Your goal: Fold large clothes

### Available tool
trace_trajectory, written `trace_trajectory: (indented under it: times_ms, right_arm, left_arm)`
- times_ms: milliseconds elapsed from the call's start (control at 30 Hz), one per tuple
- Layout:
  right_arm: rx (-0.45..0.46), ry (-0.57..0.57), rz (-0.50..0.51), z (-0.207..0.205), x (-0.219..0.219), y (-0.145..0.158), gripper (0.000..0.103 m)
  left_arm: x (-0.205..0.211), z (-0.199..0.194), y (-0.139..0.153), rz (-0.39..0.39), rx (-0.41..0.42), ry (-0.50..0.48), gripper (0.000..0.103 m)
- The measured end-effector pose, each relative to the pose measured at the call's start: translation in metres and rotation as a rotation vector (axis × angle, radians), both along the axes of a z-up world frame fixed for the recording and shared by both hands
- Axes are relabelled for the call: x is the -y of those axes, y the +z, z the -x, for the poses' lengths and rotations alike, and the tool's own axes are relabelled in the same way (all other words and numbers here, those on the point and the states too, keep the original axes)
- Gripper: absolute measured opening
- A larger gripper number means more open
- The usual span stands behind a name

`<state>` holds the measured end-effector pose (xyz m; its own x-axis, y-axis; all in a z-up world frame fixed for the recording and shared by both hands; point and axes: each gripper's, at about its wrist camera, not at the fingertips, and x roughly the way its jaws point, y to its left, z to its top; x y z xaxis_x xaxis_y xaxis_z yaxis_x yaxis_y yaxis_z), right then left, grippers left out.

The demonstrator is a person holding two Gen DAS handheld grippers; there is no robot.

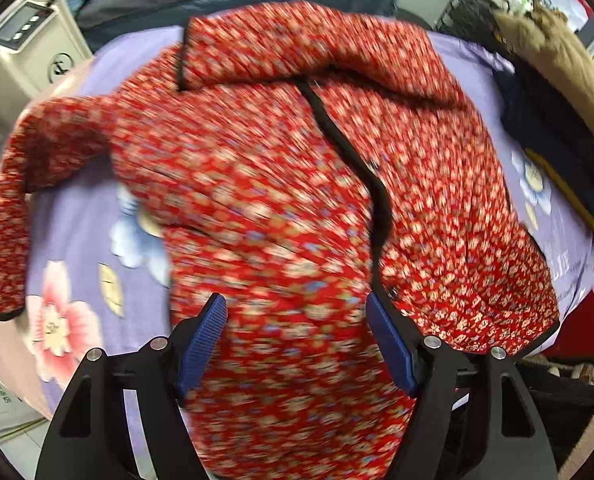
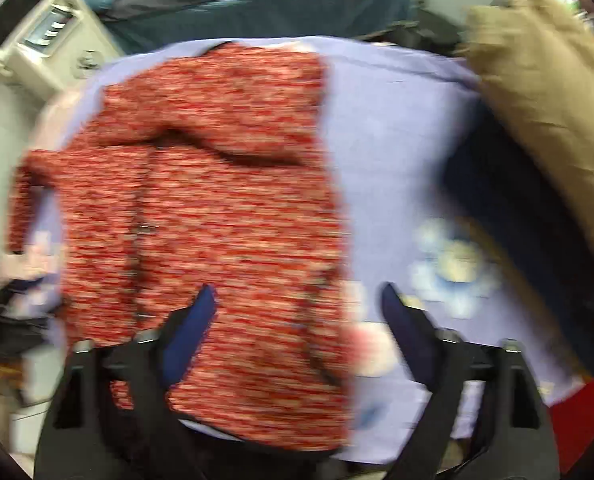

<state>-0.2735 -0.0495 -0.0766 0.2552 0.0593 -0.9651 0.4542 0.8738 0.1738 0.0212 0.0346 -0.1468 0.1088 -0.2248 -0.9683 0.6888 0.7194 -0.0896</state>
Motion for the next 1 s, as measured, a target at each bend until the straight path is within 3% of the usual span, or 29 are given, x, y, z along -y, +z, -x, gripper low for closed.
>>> trace_trajectory:
  times_ms: [133,267,333,367,433,467,633,767,1000]
  right_arm:
    - [-0.096,0.218,0.025,-0.010,-0.057,-0.058,0.089]
    - [-0.311,0.383,0.086,0.030,-0.087,-0.142,0.089]
    - [-0.366,0.394,0.094,0.052,-0.086,-0.169,0.092]
    - [-0.313,0.378,0.076,0.067,-0.082,-0.174,0.098]
    - [-0.209,0.395,0.090,0.081,-0.081,-0.169,0.098]
    - [-0.203,0.419,0.105,0.083,-0.084,-0.169,0.098]
    - [-0.265,0.404,0.123,0.070,-0.091,-0.178,0.098]
    - [-0.316,0.394,0.113,0.055,-0.088,-0.179,0.099]
    - [-0.322,0.395,0.100,0.036,-0.086,-0.192,0.099]
  left_arm:
    - [0.009,0.004,-0.025,-0.043,0.002,-0.017,0.082]
    - [-0.004,0.002,-0.047,-0.074,-0.037,0.017,0.091]
    - [-0.017,-0.002,-0.057,-0.070,-0.069,0.052,0.094]
    - [-0.023,-0.002,-0.064,-0.068,-0.076,0.061,0.096]
    - [-0.027,0.002,-0.073,-0.096,-0.051,0.041,0.096]
    - [-0.024,0.008,-0.079,-0.119,-0.009,0.004,0.097]
    - [-0.004,0.020,-0.092,-0.227,0.068,-0.012,0.098]
    - [0.000,0.017,-0.098,-0.228,0.055,0.020,0.098]
    - [-0.005,0.022,-0.103,-0.196,0.105,0.006,0.098]
